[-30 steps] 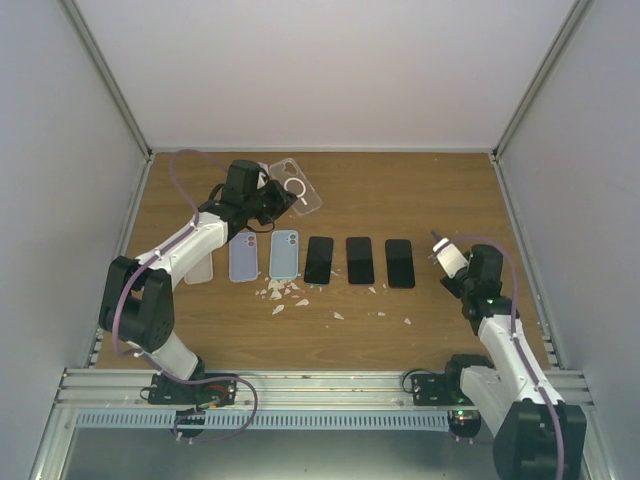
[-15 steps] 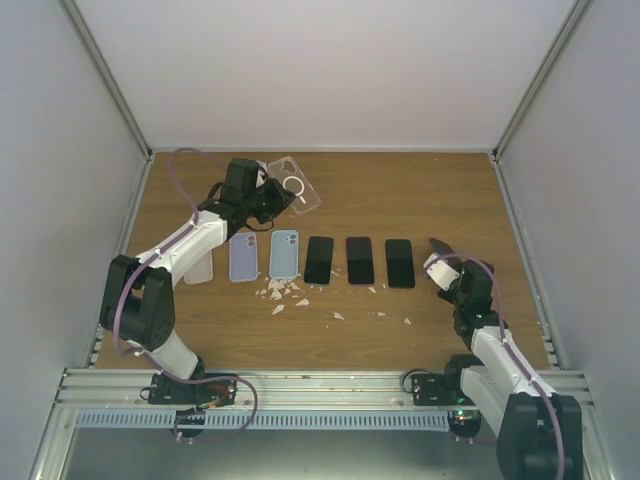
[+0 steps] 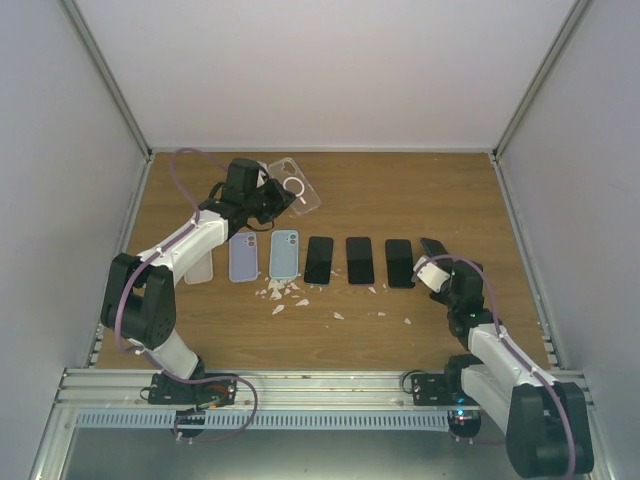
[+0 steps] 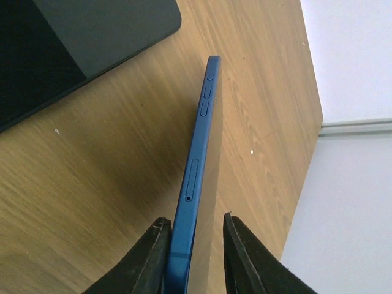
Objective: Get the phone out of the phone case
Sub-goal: Place the phone at the center of the board, then adjust the phone at the center of the board.
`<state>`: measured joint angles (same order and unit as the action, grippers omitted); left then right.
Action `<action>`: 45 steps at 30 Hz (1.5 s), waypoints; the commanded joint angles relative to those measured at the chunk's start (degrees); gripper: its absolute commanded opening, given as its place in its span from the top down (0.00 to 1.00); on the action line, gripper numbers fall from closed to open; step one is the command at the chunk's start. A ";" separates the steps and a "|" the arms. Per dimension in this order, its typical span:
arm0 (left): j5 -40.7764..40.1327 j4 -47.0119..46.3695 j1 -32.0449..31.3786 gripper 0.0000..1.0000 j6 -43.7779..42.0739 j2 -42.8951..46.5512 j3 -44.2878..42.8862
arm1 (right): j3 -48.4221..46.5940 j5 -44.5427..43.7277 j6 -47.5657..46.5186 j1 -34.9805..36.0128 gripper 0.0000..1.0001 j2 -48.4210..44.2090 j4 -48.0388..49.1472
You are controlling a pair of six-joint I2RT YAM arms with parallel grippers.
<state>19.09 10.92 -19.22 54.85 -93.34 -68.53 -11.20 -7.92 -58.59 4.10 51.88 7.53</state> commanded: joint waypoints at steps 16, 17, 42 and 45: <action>0.26 -2.05 0.84 1.00 -0.92 -0.79 -2.66 | -3.24 2.11 2.37 0.66 0.19 -5.38 -13.48; 0.47 -2.09 0.86 1.00 -1.12 -0.71 -2.70 | -4.13 2.33 3.00 0.47 0.16 -5.60 -14.55; 2.91 -2.66 1.91 1.00 -4.24 0.15 -2.61 | -42.21 27.45 -14.81 -32.62 0.22 37.42 -51.23; 2.97 -2.49 2.03 1.00 -4.31 -0.07 -3.04 | -41.00 26.09 -16.88 -32.53 0.25 38.82 -48.45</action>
<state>21.50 10.96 -17.82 51.40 -94.08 -69.54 -52.40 18.94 -70.08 -28.29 89.01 -41.54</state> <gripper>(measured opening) 0.091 0.766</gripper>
